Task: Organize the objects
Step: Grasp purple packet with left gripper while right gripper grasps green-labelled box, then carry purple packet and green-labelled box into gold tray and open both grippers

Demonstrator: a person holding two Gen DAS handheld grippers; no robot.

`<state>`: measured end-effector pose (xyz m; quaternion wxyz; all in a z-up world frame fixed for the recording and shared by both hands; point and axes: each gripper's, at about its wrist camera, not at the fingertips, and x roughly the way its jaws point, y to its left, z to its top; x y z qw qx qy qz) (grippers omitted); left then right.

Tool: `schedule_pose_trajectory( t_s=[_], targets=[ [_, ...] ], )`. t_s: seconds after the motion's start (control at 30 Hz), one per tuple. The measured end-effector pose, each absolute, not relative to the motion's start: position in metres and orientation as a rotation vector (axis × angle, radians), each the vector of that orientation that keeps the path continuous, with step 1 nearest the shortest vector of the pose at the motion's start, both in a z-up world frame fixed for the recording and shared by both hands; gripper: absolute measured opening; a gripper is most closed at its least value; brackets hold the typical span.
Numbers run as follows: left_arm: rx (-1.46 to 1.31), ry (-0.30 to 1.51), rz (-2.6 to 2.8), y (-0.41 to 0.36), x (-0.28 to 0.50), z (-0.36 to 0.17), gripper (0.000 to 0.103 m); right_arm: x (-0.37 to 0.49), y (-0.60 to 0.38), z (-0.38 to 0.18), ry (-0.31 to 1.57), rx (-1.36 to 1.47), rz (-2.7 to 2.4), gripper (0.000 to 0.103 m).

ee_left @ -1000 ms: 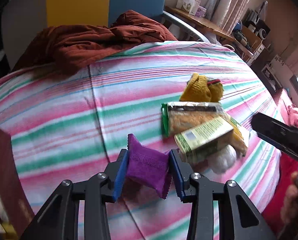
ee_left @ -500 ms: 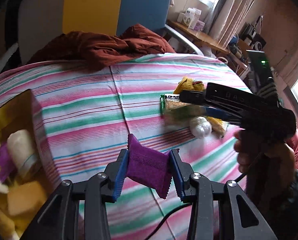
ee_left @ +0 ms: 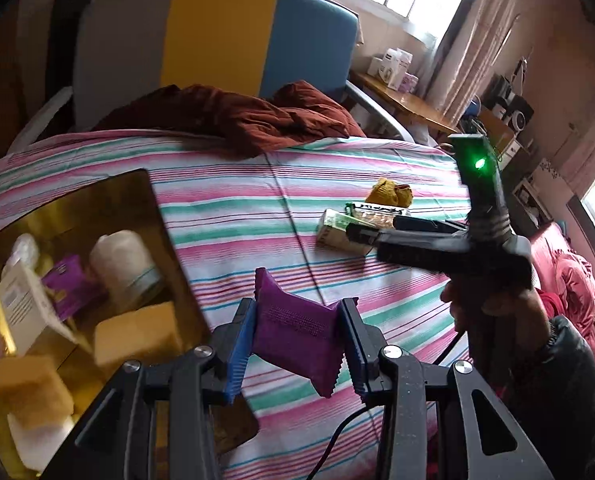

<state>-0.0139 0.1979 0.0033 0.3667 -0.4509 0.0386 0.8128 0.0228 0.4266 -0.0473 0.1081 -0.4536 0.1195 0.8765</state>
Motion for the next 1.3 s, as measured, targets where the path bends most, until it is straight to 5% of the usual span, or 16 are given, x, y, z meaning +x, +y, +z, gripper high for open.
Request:
schedule_pose_trajectory(
  t_s=[0.13, 0.4, 0.43, 0.5, 0.6, 0.77, 0.9, 0.97, 1.03, 1.1, 1.3],
  targets=[
    [-1.164, 0.076, 2.112, 0.179, -0.013, 0.004, 0.042, 0.006, 0.405, -0.064, 0.024, -1.407, 2.525, 0.084],
    [-1.179, 0.027, 2.152, 0.145, -0.016, 0.004, 0.042, -0.008, 0.410, -0.083, -0.101, -1.433, 2.486, 0.075],
    [-1.178, 0.021, 2.163, 0.141, -0.016, 0.005, 0.042, -0.009, 0.412, -0.083, -0.096, -1.427, 2.489, 0.071],
    [-1.178, 0.014, 2.176, 0.135, -0.017, 0.006, 0.042, -0.011, 0.413, -0.084, -0.063, -1.454, 2.497, 0.036],
    [-1.180, -0.004, 2.190, 0.127, -0.018, 0.007, 0.042, -0.010, 0.406, -0.085, -0.087, -1.484, 2.498, 0.031],
    [-1.177, -0.012, 2.200, 0.122, -0.018, 0.009, 0.042, -0.009, 0.403, -0.081, -0.038, -1.474, 2.538, 0.030],
    [-1.167, -0.013, 2.198, 0.122, -0.019, 0.011, 0.042, -0.012, 0.409, -0.083, 0.086, -1.485, 2.537, 0.051],
    [-1.164, -0.012, 2.203, 0.120, -0.019, 0.012, 0.042, -0.015, 0.411, -0.084, 0.117, -1.467, 2.540, 0.051],
    [-1.162, -0.017, 2.210, 0.118, -0.020, 0.013, 0.042, -0.020, 0.413, -0.087, 0.110, -1.467, 2.529, 0.051],
    [-1.162, -0.028, 2.220, 0.113, -0.021, 0.014, 0.042, -0.022, 0.413, -0.092, 0.116, -1.495, 2.516, 0.029],
    [-1.173, -0.085, 2.273, 0.089, -0.033, 0.016, 0.042, -0.011, 0.400, -0.063, 0.143, -1.409, 2.613, 0.029]
  ],
)
